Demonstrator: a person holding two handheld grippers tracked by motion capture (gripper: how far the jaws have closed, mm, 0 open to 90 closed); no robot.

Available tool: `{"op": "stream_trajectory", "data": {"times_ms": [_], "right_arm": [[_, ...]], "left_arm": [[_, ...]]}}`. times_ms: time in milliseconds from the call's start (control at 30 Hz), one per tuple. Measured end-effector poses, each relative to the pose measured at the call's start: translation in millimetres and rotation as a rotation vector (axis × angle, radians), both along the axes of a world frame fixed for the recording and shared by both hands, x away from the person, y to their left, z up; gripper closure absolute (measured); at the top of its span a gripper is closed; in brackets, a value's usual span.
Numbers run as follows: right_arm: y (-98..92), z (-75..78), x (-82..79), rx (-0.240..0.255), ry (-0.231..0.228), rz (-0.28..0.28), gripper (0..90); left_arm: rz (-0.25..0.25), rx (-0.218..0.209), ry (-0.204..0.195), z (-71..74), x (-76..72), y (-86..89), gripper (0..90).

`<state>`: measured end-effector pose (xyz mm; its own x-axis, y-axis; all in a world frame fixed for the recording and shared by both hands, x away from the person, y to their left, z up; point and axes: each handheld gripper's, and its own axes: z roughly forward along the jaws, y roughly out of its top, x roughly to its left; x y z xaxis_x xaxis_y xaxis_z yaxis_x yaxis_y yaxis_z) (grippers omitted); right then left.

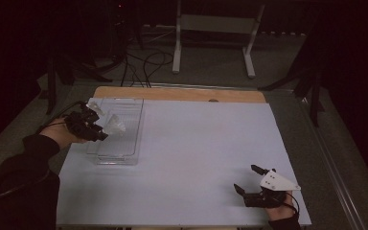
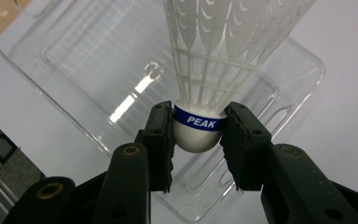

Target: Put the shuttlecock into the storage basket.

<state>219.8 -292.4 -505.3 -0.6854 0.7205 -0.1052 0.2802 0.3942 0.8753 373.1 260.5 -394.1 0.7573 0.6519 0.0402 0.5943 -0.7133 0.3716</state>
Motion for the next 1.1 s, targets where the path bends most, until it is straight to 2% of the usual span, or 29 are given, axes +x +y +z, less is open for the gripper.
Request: {"op": "stream_trajectory", "data": {"times_ms": [167,300,400,467,633,800,1100], "right_arm": [[0.5,-0.2,0.2,-0.002,0.001,0.002,9.7],[0.8,-0.2,0.1,-0.002,0.001,0.001,9.7],[0.8,-0.3,0.1,-0.002,0.002,0.0,9.7],[0.8,-0.2,0.1,-0.003,0.001,0.0,9.7],[0.9,-0.2,0.1,-0.003,0.001,0.002,9.7],[0.8,-0.3,0.1,-0.001,0.004,0.003,9.7],[1.2,-0.5,0.1,-0.005,0.005,0.003,9.7]], "left_arm": [[0.025,0.013,0.019,-5.8,0.3,4.1,64.7],[0.062,0.014,0.052,-10.2,1.2,5.8,64.6],[0.092,0.027,0.075,-13.4,2.0,6.3,64.7],[0.087,0.031,0.075,-14.3,1.6,6.2,64.6],[0.127,0.061,0.112,-20.1,2.8,4.9,64.6],[0.136,0.089,0.122,-24.5,3.7,6.4,64.6],[0.137,0.103,0.134,-30.1,3.0,10.2,64.5]]}}
